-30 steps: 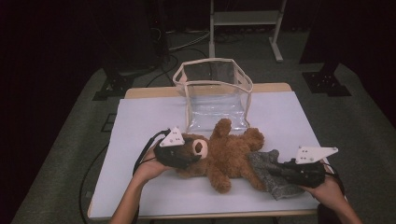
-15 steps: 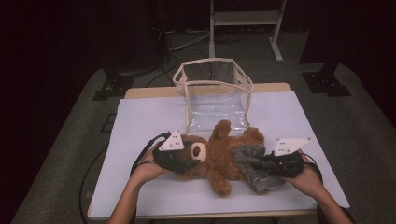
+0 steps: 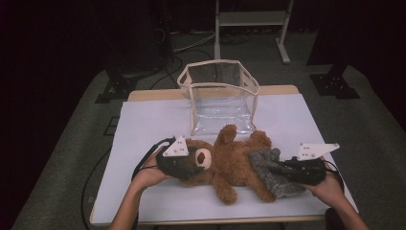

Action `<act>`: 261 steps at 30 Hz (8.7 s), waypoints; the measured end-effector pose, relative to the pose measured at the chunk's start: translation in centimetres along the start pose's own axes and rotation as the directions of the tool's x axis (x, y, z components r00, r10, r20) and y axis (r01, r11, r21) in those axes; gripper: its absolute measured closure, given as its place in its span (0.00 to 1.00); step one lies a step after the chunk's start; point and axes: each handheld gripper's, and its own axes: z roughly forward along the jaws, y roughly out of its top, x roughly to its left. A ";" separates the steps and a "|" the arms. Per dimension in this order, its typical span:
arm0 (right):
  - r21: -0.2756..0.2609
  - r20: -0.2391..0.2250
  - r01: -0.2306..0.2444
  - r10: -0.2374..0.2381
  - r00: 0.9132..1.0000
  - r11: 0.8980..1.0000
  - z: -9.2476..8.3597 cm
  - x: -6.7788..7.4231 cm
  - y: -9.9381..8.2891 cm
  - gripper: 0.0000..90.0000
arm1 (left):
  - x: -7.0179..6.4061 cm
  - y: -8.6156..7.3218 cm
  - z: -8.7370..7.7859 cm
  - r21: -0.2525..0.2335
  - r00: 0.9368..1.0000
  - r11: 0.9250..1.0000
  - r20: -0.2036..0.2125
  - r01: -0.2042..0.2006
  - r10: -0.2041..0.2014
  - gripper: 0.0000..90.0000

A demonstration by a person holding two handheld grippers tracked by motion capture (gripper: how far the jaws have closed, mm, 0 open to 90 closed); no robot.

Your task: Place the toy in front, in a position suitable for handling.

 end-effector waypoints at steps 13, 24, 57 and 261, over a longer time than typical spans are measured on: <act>0.072 -0.029 -0.044 0.046 0.999 0.996 1.4 -0.2 -1.9 0.85 | -0.3 0.0 -0.3 0.006 1.000 1.000 0.025 -0.017 0.017 0.35; -0.008 -0.060 0.070 -0.070 0.996 0.998 1.6 1.4 2.9 0.85 | -0.2 0.0 -0.2 0.004 1.000 1.000 0.016 -0.009 0.009 0.35; 0.097 -0.089 0.238 -0.230 0.969 0.966 7.0 3.7 7.4 0.85 | -0.1 0.6 0.8 -0.002 1.000 1.000 -0.029 0.013 -0.013 0.35; 0.132 -0.091 -0.028 0.041 0.995 0.991 7.3 -4.4 4.7 0.85 | -2.5 -2.0 -2.9 0.012 0.994 0.994 0.005 -0.110 0.109 0.45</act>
